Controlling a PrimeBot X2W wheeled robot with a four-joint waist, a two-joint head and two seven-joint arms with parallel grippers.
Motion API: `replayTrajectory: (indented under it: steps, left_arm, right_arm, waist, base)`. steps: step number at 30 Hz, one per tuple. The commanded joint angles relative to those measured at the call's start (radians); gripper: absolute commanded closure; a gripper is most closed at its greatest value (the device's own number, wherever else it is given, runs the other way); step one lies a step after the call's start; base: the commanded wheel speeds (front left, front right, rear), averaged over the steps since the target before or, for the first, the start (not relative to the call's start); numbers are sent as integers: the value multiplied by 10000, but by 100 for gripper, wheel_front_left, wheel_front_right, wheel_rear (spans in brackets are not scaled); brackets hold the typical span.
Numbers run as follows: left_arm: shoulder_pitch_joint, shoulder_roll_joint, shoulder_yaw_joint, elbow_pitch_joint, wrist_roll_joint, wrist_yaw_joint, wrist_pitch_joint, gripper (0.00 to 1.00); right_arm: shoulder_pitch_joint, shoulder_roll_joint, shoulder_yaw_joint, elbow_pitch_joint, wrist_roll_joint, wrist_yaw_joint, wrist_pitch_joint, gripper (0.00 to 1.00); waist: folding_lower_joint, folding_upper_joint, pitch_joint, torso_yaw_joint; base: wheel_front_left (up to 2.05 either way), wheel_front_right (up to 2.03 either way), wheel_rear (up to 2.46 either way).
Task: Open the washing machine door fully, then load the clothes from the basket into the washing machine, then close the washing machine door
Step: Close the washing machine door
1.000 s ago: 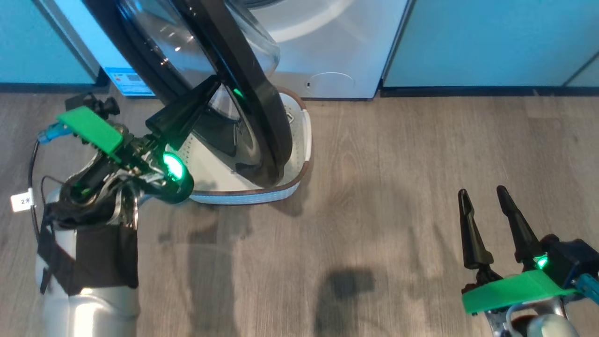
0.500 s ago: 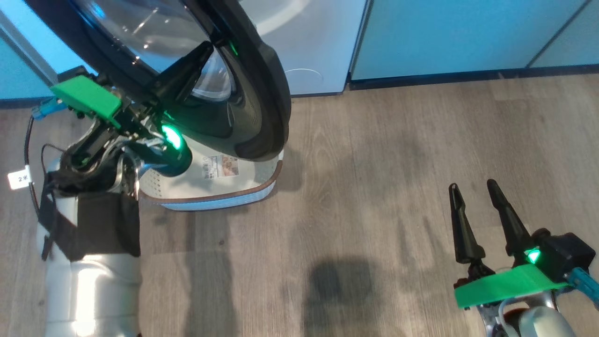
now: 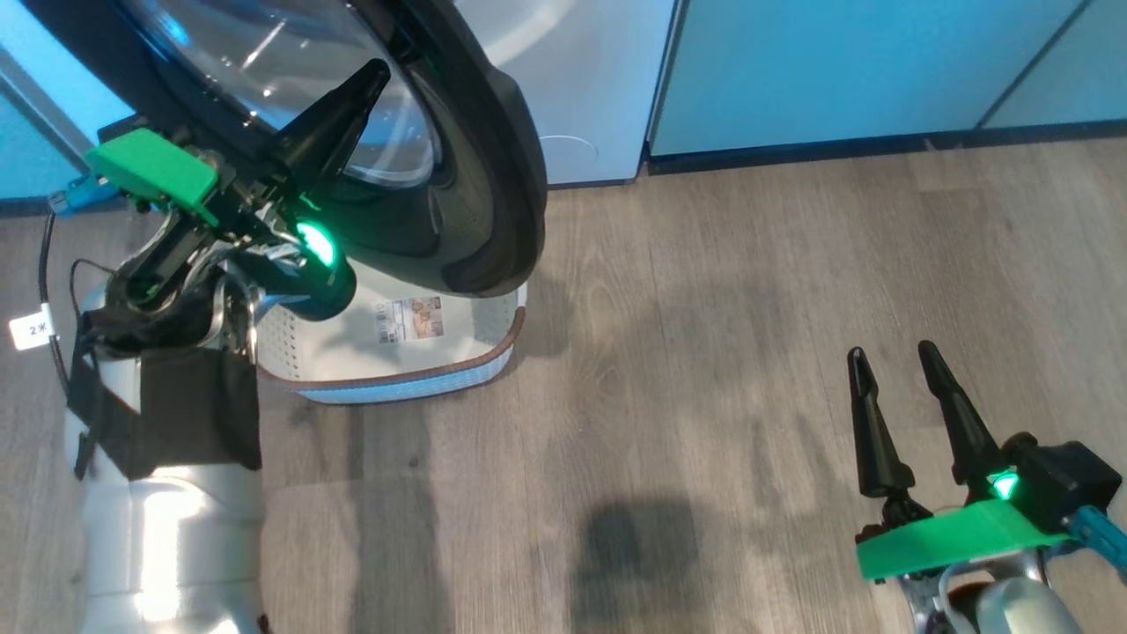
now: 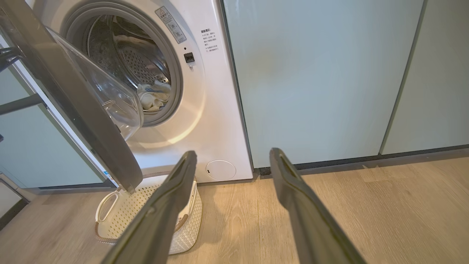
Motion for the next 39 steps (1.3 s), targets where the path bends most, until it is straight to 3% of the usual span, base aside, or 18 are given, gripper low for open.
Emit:
replayTrajectory:
  steps: [1, 7, 13, 14, 16, 17, 24, 32, 39]
  left_arm:
    - [-53, 280, 280, -429, 37, -69, 55, 100]
    - [450, 271, 319, -878, -98, -69, -130, 100]
    - [1111, 268, 132, -1575, -46, -69, -970, 100]
    - [1260, 268, 71, -1701, 45, -69, -1145, 87]
    - [1527, 267, -66, -1973, 148, -69, -1471, 22]
    - [1654, 267, -120, -2111, 187, -69, -1648, 0]
    - [2619, 288, -568, -3429, 1734, -69, -3129, 0]
    - [4054, 1700, -2340, -4443, 6305, -69, -6520, 0]
    - [5341, 2160, -3424, -3927, 9530, 169, -8742, 0]
  right_arm:
    - [-327, -104, 147, -264, 29, 44, -101, 0]
    - [-359, -104, -11, -187, -59, 44, -120, 0]
    - [-386, -104, -150, -101, -146, 44, -128, 0]
    - [-385, -104, -180, -84, -158, 44, -129, 0]
    - [-393, -104, -229, -71, -185, 44, -130, 0]
    - [-399, -104, -258, -67, -199, 44, -131, 0]
    - [-447, -104, -486, -32, -272, 44, -135, 0]
    - [-368, -104, -722, -15, -357, 44, -138, 0]
    - [-83, -104, -863, -8, -461, 44, -128, 0]
  waist:
    - [0, 0, -30, 66]
    - [0, 0, -197, 434]
    - [0, 0, -395, 893]
    - [0, 0, -436, 974]
    - [0, 0, -480, 1117]
    - [0, 0, -503, 1190]
    - [0, 0, -649, 1596]
    - [0, 0, -879, 2003]
    - [0, 0, -1211, 2288]
  base:
    - [0, 0, 0]
    - [0, 0, 0]
    - [0, 0, 0]
    - [0, 0, 0]
    - [0, 0, 0]
    - [0, 0, 0]
    - [0, 0, 0]
    - [0, 0, 0]
    - [0, 0, 0]
